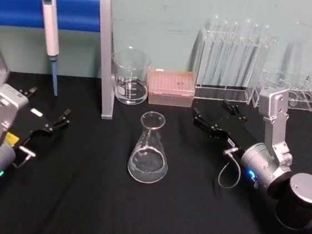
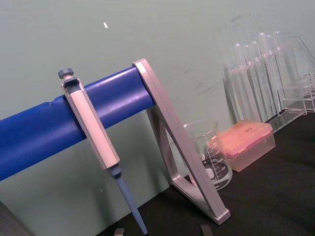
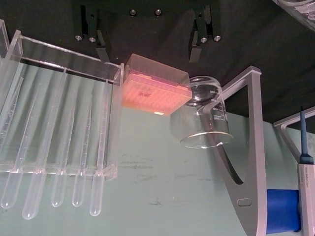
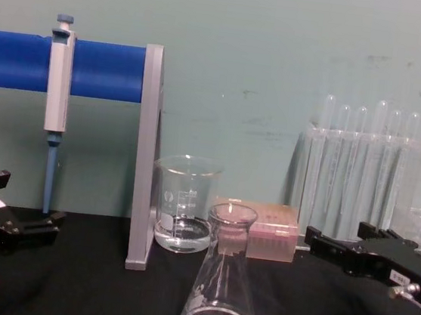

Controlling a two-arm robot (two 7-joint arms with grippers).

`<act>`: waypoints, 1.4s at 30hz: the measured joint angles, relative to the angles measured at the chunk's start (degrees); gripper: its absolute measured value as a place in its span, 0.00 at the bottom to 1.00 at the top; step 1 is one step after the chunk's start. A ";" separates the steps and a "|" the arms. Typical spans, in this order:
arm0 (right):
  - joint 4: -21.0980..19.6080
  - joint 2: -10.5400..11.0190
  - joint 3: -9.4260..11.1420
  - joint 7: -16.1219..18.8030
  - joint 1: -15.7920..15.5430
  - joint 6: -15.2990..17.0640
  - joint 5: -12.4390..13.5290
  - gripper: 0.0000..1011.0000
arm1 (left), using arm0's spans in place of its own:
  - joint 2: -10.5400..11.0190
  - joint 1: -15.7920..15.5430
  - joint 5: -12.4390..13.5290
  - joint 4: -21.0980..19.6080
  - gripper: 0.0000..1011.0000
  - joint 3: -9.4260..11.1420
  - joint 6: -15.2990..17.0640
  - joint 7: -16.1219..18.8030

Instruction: Grasp the erlenmeyer flask with one hand, shake it three times, then place it back.

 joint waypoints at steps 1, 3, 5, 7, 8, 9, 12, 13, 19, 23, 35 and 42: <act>0.00 0.00 0.00 0.00 0.00 0.00 0.00 0.99 | 0.00 0.00 0.00 0.00 0.99 0.00 0.00 0.00; 0.00 0.00 0.00 0.00 0.00 0.00 0.00 0.99 | 0.00 0.00 0.00 0.00 0.99 0.00 0.00 0.00; 0.00 0.00 0.00 0.00 0.00 0.00 0.00 0.99 | 0.00 0.00 0.00 0.00 0.99 0.00 0.00 0.00; 0.00 0.00 0.00 0.00 0.00 0.00 0.00 0.99 | 0.00 0.00 0.00 0.00 0.99 0.00 0.00 0.00; 0.00 0.00 0.00 0.00 0.00 0.00 0.00 0.99 | 0.00 0.00 0.00 0.00 0.99 0.00 0.00 0.00; 0.00 0.00 0.00 0.00 0.00 0.00 0.00 0.99 | 0.00 0.00 0.00 0.00 0.99 0.00 0.00 0.00; 0.00 0.00 0.00 0.00 0.00 0.00 0.00 0.99 | 0.00 0.00 0.00 0.00 0.99 0.01 0.00 0.00; 0.00 0.00 0.00 0.00 0.00 0.00 0.00 0.99 | 0.00 0.00 0.00 0.00 0.99 0.00 0.00 0.00; 0.00 0.00 0.00 0.00 0.00 0.00 0.00 0.99 | 0.00 0.00 0.00 0.00 0.99 0.00 0.00 0.00; 0.00 0.00 0.00 0.00 0.00 0.00 0.00 0.99 | 0.00 0.00 0.00 0.00 0.99 0.00 0.00 0.00; 0.00 0.00 0.00 0.00 0.00 0.00 0.00 0.99 | 0.00 0.00 0.00 0.00 0.99 0.00 0.00 0.00; 0.00 0.00 0.00 0.00 0.00 0.00 0.00 0.99 | 0.00 0.00 0.00 0.00 0.99 0.00 0.00 0.00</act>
